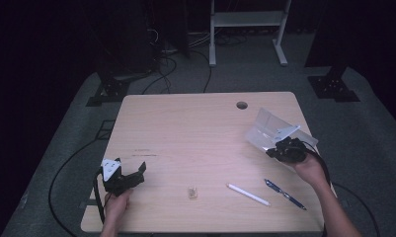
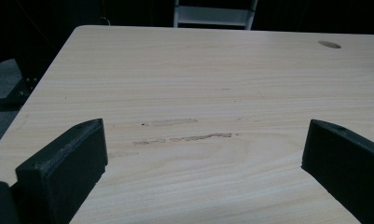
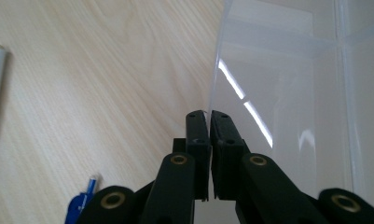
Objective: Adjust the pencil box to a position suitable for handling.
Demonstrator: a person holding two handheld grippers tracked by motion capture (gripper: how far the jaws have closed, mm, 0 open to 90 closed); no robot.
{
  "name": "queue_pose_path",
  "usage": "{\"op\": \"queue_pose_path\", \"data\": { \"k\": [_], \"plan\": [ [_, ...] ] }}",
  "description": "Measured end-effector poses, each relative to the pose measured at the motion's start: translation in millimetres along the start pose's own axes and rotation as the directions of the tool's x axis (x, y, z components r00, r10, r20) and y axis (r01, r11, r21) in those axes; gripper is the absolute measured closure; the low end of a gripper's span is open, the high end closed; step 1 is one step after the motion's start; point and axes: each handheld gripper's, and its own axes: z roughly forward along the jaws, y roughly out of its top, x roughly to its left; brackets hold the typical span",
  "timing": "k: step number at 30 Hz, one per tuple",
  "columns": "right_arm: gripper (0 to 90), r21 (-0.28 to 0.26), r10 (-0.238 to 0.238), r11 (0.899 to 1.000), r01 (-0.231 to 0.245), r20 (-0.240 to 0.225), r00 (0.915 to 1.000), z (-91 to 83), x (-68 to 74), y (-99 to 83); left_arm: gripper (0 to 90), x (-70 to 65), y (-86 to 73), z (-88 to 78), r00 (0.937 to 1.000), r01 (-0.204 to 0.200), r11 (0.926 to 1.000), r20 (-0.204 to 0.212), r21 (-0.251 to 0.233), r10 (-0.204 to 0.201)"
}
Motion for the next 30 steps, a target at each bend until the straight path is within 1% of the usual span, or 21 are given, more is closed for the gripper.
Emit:
{"op": "queue_pose_path", "data": {
  "k": [1, 2, 3, 6, 7, 8, 9, 11, 12, 13, 15, 16, 17, 21, 22, 23, 24, 26, 27, 28, 30],
  "plan": [
    [86.7, 0.0, 0.0, 1.0, 0.0, 0.0, 1.0, 0.0, 0.0, 0.0, 0.0, 0.0, 0.0, 0.0, 1.0, 0.0, 1.0, 0.0, 0.0, 0.0],
    [86.6, -0.007, -0.018, 1.0, 0.018, -0.006, 0.9998, -1.9, 2.7, 5.8, 0.0, 0.0, 0.0, 0.0, 1.0, 0.0, 1.0, 0.0, 0.0, 0.0],
    [86.6, -0.007, -0.018, 1.0, 0.018, -0.006, 0.9998, -1.9, 2.7, 5.8, 0.0, 0.0, 0.0, 0.0, 1.0, 0.0, 1.0, 0.0, 0.0, 0.0],
    [86.7, -0.024, -0.042, 0.999, 0.041, -0.021, 0.9989, -4.8, 7.9, 14.9, 0.0, 0.2, 0.2, 0.0, 1.0, 0.002, 1.0, 0.001, 0.003, -0.002],
    [86.7, -0.025, -0.051, 0.998, 0.05, -0.025, 0.9984, -5.5, 9.5, 17.6, 0.0, 0.3, 0.2, 0.1, 1.0, 0.002, 1.0, 0.001, 0.003, -0.002],
    [86.7, -0.029, -0.071, 0.997, 0.07, -0.037, 0.9968, -5.8, 12.0, 22.7, 0.0, 0.4, 0.2, 0.0, 1.0, 0.003, 1.0, 0.001, 0.004, -0.003],
    [86.7, -0.029, -0.071, 0.997, 0.07, -0.037, 0.9968, -5.8, 12.0, 22.7, 0.0, 0.4, 0.2, 0.0, 1.0, 0.003, 1.0, 0.001, 0.004, -0.003],
    [86.6, -0.034, -0.086, 0.996, 0.084, -0.045, 0.9953, -5.9, 14.9, 27.5, 0.0, 0.3, 0.2, 0.0, 1.0, 0.002, 1.0, 0.001, 0.004, -0.002],
    [86.6, -0.051, -0.097, 0.994, 0.095, -0.056, 0.9937, -5.7, 17.3, 31.8, 0.0, 0.1, 0.1, 0.0, 1.0, 0.003, 1.0, 0.002, 0.003, -0.003],
    [86.6, -0.053, -0.104, 0.994, 0.101, -0.065, 0.9925, -5.2, 18.3, 34.0, 0.0, 0.1, 0.2, 0.1, 1.0, 0.002, 1.0, 0.002, 0.003, -0.002],
    [86.6, -0.056, -0.108, 0.993, 0.104, -0.067, 0.9919, -4.9, 19.4, 35.7, 0.0, 0.1, 0.2, 0.1, 1.0, 0.002, 1.0, 0.002, 0.004, -0.002],
    [86.6, -0.06, -0.13, 0.99, 0.125, -0.076, 0.9887, -2.9, 22.3, 40.6, 0.0, 0.2, 0.1, 0.1, 1.0, 0.003, 1.0, 0.002, 0.003, -0.003],
    [86.6, -0.06, -0.13, 0.99, 0.125, -0.076, 0.9887, -2.9, 22.3, 40.6, 0.0, 0.2, 0.1, 0.1, 1.0, 0.003, 1.0, 0.002, 0.003, -0.003],
    [86.6, -0.071, -0.149, 0.987, 0.142, -0.095, 0.9843, 0.4, 26.8, 48.9, 0.0, 0.2, 0.1, 0.2, 1.0, 0.003, 1.0, 0.002, 0.004, -0.003],
    [86.6, -0.079, -0.163, 0.985, 0.155, -0.105, 0.9811, 2.7, 30.0, 53.9, 0.0, 0.2, 0.2, 0.3, 1.0, 0.002, 1.0, 0.003, 0.006, -0.002],
    [86.6, -0.079, -0.163, 0.985, 0.155, -0.105, 0.9811, 2.7, 30.0, 53.9, 0.0, 0.2, 0.2, 0.3, 1.0, 0.002, 1.0, 0.003, 0.006, -0.002],
    [86.6, -0.081, -0.179, 0.982, 0.17, -0.118, 0.9767, 4.9, 33.0, 58.4, 0.0, 0.3, 0.3, 0.4, 1.0, 0.003, 1.0, 0.003, 0.008, -0.003],
    [86.6, -0.087, -0.191, 0.98, 0.182, -0.123, 0.9738, 7.3, 35.6, 62.1, 0.0, 0.6, 0.3, 0.4, 1.0, 0.004, 1.0, 0.002, 0.008, -0.004],
    [86.6, -0.087, -0.191, 0.98, 0.182, -0.123, 0.9738, 7.3, 35.6, 62.1, 0.0, 0.6, 0.3, 0.4, 1.0, 0.004, 1.0, 0.002, 0.008, -0.004],
    [86.6, -0.096, -0.198, 0.978, 0.186, -0.141, 0.97, 11.3, 38.5, 66.1, 0.0, 0.7, 0.3, 0.4, 1.0, 0.004, 1.0, 0.003, 0.008, -0.005],
    [86.6, -0.094, -0.204, 0.977, 0.192, -0.152, 0.9671, 16.3, 41.2, 69.2, 0.0, 0.7, 0.4, 0.4, 1.0, 0.003, 1.0, 0.003, 0.009, -0.003]
  ]
}}
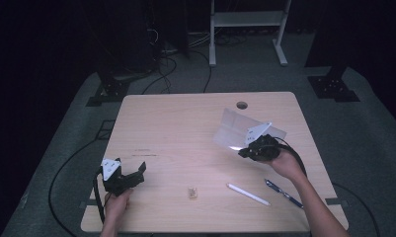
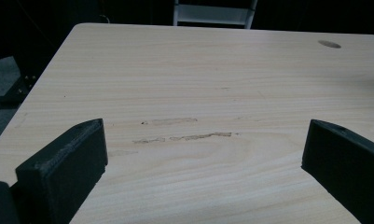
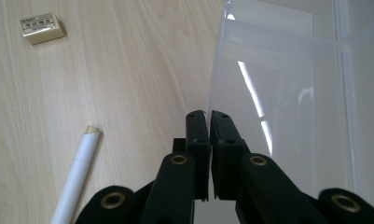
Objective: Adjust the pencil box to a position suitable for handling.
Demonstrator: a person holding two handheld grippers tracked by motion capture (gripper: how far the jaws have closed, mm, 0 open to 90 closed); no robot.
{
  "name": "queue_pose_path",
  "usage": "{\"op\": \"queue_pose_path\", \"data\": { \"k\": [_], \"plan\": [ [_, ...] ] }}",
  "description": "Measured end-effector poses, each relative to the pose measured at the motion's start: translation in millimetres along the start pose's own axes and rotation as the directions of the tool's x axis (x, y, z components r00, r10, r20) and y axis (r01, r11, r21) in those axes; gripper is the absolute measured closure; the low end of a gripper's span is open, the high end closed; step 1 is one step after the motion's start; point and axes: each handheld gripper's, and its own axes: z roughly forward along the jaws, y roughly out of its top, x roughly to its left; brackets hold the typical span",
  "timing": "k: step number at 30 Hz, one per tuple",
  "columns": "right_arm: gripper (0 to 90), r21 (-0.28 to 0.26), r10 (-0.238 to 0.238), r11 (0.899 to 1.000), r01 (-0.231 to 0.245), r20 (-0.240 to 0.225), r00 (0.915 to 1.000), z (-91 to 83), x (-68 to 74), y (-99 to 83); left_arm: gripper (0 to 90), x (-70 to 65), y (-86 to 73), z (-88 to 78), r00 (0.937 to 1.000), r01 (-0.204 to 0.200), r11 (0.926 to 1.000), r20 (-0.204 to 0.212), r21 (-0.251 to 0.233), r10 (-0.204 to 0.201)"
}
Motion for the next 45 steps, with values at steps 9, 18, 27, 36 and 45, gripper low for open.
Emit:
{"op": "queue_pose_path", "data": {
  "k": [9, 18, 27, 36, 45],
  "plan": [
    [86.5, 0.006, -0.032, 0.999, 0.033, -0.052, 0.9981, 20.7, 7.3, 12.9, 0.0, 0.8, 0.2, 0.6, 0.9999, 0.013, 0.9999, 0.0, 0.005, -0.013],
    [86.5, 0.013, -0.053, 0.998, 0.055, -0.117, 0.9918, 46.2, 14.9, 21.6, 0.0, 1.3, 0.3, 0.6, 0.9997, 0.022, 0.9997, 0.001, 0.004, -0.022],
    [86.5, 0.011, -0.063, 0.998, 0.066, -0.155, 0.9858, 62.6, 20.6, 28.6, 0.0, 1.2, 0.3, 0.7, 0.9997, 0.023, 0.9997, 0.002, 0.005, -0.023],
    [86.6, 0.046, -0.059, 0.997, 0.069, -0.189, 0.9802, 86.3, 25.4, 25.6, 0.0, 1.3, 0.5, 0.6, 0.9998, 0.022, 0.9997, 0.002, 0.008, -0.022],
    [86.6, 0.048, -0.05, 0.997, 0.061, -0.193, 0.9799, 89.6, 25.4, 21.2, 0.0, 1.0, 0.5, 0.5, 0.9998, 0.021, 0.9997, 0.001, 0.01, -0.021]
  ]
}}
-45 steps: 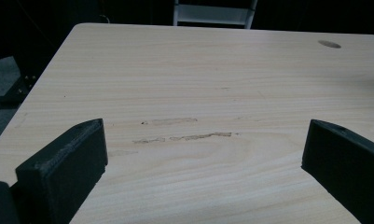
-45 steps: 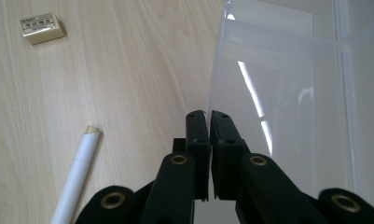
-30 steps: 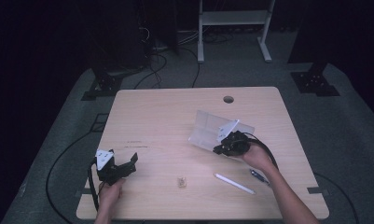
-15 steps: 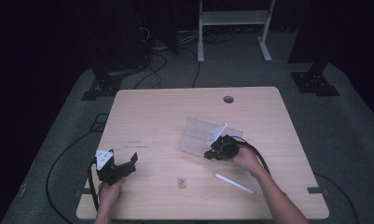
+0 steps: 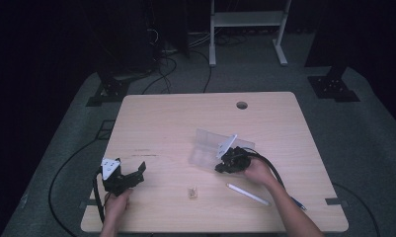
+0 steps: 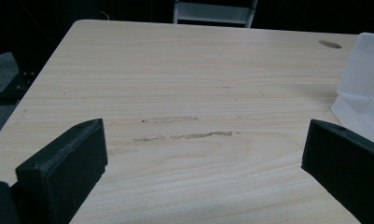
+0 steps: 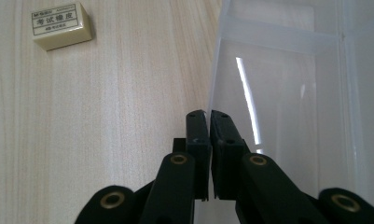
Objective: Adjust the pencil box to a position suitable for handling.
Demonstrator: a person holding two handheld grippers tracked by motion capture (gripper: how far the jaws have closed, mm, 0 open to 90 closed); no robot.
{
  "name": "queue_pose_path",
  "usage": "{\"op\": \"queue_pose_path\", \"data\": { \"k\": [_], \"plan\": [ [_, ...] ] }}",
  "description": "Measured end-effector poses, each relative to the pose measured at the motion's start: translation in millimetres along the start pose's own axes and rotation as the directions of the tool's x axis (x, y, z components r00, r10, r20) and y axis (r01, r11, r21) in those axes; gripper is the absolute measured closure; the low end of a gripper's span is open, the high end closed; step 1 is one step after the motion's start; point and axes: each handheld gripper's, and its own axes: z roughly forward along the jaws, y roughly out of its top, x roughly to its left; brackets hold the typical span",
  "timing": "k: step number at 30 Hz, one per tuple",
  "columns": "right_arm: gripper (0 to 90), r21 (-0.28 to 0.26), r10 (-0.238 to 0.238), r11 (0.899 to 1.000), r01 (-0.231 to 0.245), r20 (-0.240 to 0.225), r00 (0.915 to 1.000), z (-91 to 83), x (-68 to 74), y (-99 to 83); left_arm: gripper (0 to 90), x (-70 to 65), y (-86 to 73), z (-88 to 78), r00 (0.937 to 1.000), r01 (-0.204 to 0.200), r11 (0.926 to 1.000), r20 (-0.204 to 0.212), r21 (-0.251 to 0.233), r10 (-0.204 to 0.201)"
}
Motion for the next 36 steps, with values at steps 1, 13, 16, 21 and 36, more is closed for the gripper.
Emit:
{"op": "queue_pose_path", "data": {
  "k": [1, 13, 16, 21, 36],
  "plan": [
    [86.4, -0.001, 0.006, 1.0, -0.006, -0.004, 1.0, 0.2, -0.8, -1.1, 0.0, 0.3, 0.0, 0.0, 1.0, 0.001, 1.0, 0.001, -0.001, -0.001],
    [73.0, -0.036, 0.07, 0.997, -0.072, -0.041, 0.9967, -1.6, -2.1, -5.8, 0.0, -0.4, 0.0, 0.4, 1.0, -0.007, 1.0, 0.0, 0.0, 0.007],
    [66.7, -0.079, 0.113, 0.99, -0.118, -0.064, 0.9915, -9.7, -4.9, -7.0, 0.0, 0.0, 0.1, 0.3, 1.0, -0.002, 1.0, 0.001, 0.001, 0.002],
    [53.5, -0.117, 0.143, 0.982, -0.146, -0.037, 0.9891, -28.3, -4.4, -12.0, 0.0, -0.6, -0.1, 0.6, 1.0, -0.007, 1.0, 0.006, -0.003, 0.008],
    [38.8, -0.138, 0.225, 0.965, -0.222, 0.01, 0.9743, -50.7, 1.0, -30.6, 0.0, -0.9, 0.0, 0.8, 0.9999, -0.011, 0.9999, 0.003, 0.002, 0.011]
  ]
}}
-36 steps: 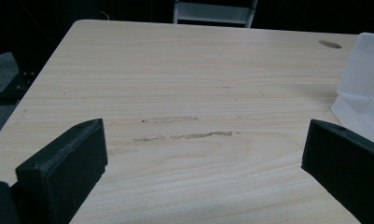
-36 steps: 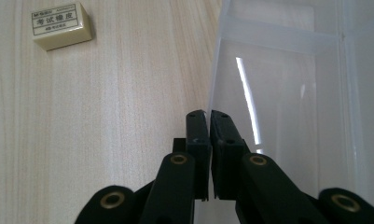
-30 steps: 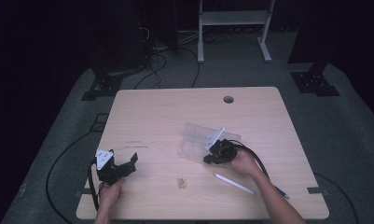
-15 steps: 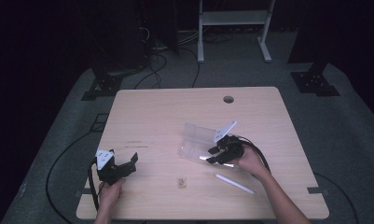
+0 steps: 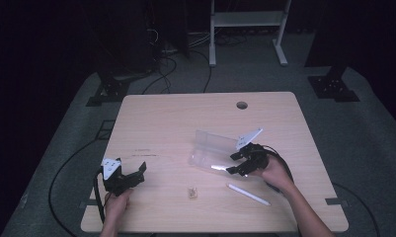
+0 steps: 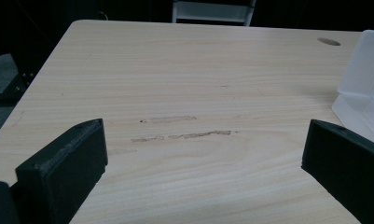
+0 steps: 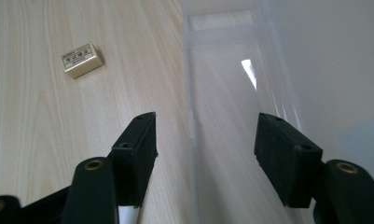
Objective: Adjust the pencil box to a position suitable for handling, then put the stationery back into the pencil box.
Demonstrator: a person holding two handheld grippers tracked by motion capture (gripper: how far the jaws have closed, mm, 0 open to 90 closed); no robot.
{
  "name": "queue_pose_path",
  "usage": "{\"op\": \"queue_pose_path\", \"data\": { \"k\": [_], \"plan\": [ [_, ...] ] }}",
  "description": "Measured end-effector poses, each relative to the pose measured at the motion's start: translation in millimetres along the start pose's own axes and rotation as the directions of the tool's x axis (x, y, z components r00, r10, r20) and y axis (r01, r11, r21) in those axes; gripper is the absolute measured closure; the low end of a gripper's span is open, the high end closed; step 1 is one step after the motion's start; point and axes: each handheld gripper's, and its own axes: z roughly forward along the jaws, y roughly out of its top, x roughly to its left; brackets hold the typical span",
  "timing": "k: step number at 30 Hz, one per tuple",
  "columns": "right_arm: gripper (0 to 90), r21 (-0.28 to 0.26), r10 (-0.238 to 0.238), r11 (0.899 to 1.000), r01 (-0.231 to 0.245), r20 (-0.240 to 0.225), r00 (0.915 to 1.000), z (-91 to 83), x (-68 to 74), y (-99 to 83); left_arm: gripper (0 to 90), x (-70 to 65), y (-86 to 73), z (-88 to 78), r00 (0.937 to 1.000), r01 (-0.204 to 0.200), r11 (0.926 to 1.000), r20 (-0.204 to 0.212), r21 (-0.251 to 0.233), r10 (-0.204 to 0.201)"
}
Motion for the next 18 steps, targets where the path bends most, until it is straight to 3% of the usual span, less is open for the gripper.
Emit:
{"op": "queue_pose_path", "data": {
  "k": [6, 18],
  "plan": [
    [38.6, -0.035, 0.012, 0.999, -0.011, 0.025, 0.9996, -15.1, -1.1, -11.2, 0.0, 0.0, 0.2, 0.3, 1.0, 0.0, 1.0, -0.001, 0.004, 0.0],
    [38.6, -0.052, 0.043, 0.998, -0.039, 0.065, 0.997, -34.2, 0.9, -32.6, 0.0, -2.9, -0.4, -0.6, 0.9997, -0.024, 0.9997, -0.004, -0.001, 0.024]
  ]
}}
